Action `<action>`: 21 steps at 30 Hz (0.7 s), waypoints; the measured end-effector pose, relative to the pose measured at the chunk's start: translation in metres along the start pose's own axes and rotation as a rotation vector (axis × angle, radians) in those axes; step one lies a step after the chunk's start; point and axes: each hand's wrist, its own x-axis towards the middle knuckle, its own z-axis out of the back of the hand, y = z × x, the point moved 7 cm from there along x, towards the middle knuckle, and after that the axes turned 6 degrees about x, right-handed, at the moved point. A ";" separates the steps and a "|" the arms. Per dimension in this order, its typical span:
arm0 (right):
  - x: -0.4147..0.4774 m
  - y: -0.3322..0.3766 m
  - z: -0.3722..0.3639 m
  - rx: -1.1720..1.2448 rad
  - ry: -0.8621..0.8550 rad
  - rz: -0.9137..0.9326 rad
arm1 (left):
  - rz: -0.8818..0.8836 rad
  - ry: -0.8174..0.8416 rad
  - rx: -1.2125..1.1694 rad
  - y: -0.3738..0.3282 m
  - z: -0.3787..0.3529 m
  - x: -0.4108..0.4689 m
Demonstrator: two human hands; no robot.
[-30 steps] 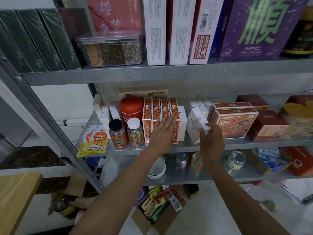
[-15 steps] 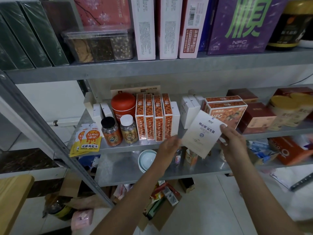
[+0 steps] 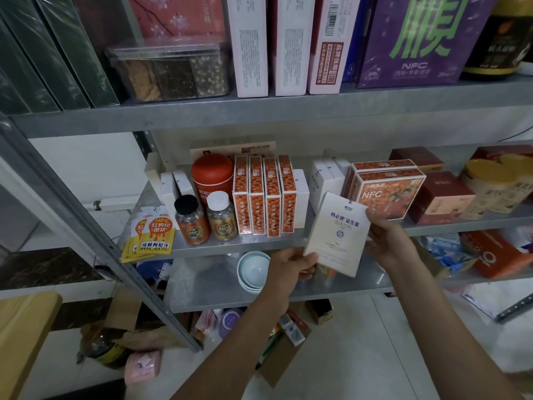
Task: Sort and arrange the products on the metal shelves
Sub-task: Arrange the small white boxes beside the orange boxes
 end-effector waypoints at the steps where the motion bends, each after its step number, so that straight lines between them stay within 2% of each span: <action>1: 0.001 -0.001 -0.001 0.000 -0.002 -0.007 | 0.008 0.001 -0.004 0.001 0.001 0.000; 6: 0.004 -0.005 -0.001 0.006 -0.030 -0.037 | -0.044 -0.067 0.049 -0.003 0.004 -0.004; 11: 0.003 -0.009 -0.003 0.027 -0.051 -0.038 | -0.307 -0.306 0.387 -0.023 0.002 -0.018; 15: 0.002 -0.011 -0.009 0.070 -0.062 -0.029 | -0.530 -0.426 0.483 -0.033 -0.008 -0.038; 21: -0.001 -0.018 -0.018 0.097 -0.048 -0.011 | -0.462 -0.392 0.541 -0.026 -0.021 -0.036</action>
